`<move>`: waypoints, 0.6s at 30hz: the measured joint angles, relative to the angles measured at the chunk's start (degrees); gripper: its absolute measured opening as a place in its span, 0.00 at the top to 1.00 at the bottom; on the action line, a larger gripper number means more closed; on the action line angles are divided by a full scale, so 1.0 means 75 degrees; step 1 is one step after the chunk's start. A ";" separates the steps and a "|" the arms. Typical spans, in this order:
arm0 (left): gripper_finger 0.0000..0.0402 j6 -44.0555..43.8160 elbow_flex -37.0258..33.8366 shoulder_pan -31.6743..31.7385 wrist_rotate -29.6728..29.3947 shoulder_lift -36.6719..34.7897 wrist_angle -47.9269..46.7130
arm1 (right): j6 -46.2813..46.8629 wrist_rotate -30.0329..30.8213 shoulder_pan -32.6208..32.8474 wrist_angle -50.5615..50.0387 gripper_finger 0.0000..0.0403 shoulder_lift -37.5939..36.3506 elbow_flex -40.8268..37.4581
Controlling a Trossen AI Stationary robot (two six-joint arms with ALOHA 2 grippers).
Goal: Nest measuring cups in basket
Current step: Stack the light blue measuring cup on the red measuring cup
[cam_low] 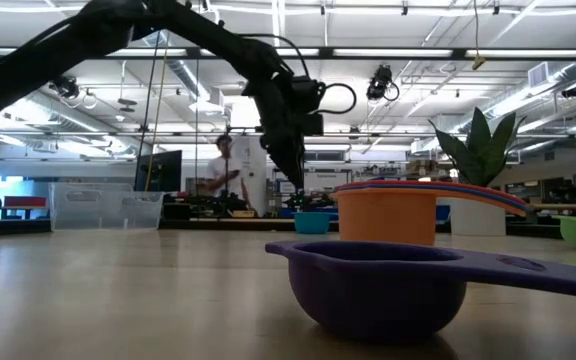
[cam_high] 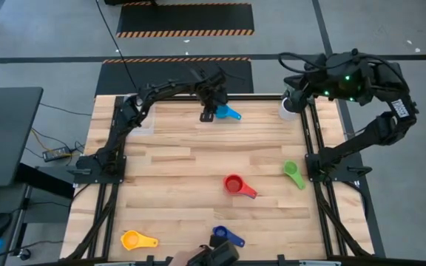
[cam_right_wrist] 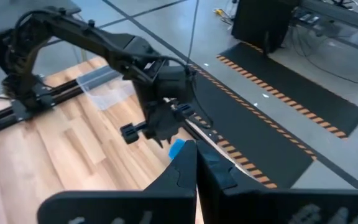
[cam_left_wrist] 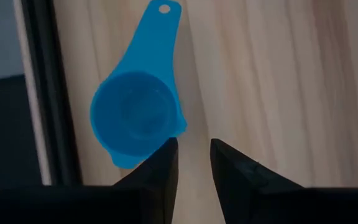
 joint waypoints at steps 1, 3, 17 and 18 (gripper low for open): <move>0.75 -0.0149 0.0000 -0.0016 -0.0004 0.0060 0.0016 | -0.0004 0.0000 -0.0062 -0.0003 0.99 0.0000 0.0000; 0.75 -0.0329 0.0003 -0.0068 0.0018 0.0157 0.0123 | -0.0051 0.0000 -0.0179 -0.0005 0.99 0.0000 0.0000; 0.75 -0.0737 0.0003 -0.0287 -0.0367 0.0597 0.1008 | -0.0267 0.0000 -0.0590 -0.0054 0.99 0.0003 0.0000; 0.75 -0.0745 0.0003 -0.0287 -0.0396 0.0597 0.1023 | -0.0289 -0.0003 -0.0601 -0.0059 0.99 0.0003 0.0000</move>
